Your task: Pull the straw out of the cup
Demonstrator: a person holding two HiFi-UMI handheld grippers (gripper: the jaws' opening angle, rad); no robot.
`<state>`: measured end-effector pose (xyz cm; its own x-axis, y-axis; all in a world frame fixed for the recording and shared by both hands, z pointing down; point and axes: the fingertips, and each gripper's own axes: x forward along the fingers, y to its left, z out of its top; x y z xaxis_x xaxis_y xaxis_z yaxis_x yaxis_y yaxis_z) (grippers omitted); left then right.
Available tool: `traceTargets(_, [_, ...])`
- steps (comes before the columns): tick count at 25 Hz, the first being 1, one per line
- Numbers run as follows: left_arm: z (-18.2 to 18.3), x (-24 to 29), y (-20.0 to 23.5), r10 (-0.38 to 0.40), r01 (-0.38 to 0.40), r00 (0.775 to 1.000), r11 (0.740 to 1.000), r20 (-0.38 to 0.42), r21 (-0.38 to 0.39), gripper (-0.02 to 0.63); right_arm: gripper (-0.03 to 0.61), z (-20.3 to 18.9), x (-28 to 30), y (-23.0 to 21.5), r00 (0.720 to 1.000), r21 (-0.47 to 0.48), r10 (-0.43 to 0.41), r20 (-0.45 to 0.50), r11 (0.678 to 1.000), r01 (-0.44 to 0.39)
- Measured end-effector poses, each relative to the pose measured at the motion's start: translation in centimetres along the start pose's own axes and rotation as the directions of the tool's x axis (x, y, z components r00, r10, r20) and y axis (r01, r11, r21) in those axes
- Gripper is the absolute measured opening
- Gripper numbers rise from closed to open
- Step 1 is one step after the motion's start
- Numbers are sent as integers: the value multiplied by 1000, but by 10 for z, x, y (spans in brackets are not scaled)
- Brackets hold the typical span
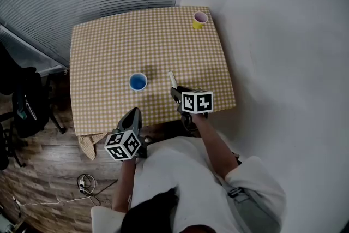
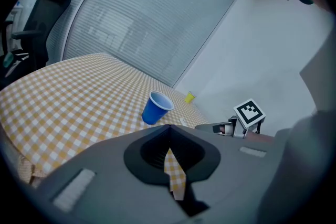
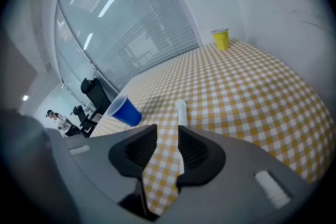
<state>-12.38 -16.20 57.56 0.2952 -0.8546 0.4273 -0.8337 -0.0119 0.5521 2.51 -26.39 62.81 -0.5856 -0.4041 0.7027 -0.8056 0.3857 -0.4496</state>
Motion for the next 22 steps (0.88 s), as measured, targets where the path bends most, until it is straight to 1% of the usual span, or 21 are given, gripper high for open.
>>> traceTargets(6, [3, -2, -2, -23, 23, 1000, 999, 1, 21, 12, 135, 7, -17, 9, 997, -5, 10, 80, 1000, -10])
traceTargets(9, [4, -4, -5, -34, 34, 999, 999, 6, 35, 12, 149, 7, -26, 15, 994, -16, 18, 106, 1000, -17])
traceTargets(13, [2, -6, -9, -47, 47, 999, 998, 8, 52, 12, 150, 7, -37, 21, 989, -24, 22, 145, 1000, -18])
traceTargets(18, [4, -8, -13, -56, 55, 998, 995, 12, 84, 12, 149, 11, -50, 33, 979, -55, 10, 203, 998, 1])
traceTargets(22, [9, -12, -23, -72, 68, 997, 989, 30, 130, 12, 135, 15, -66, 41, 962, -82, -14, 271, 996, 38])
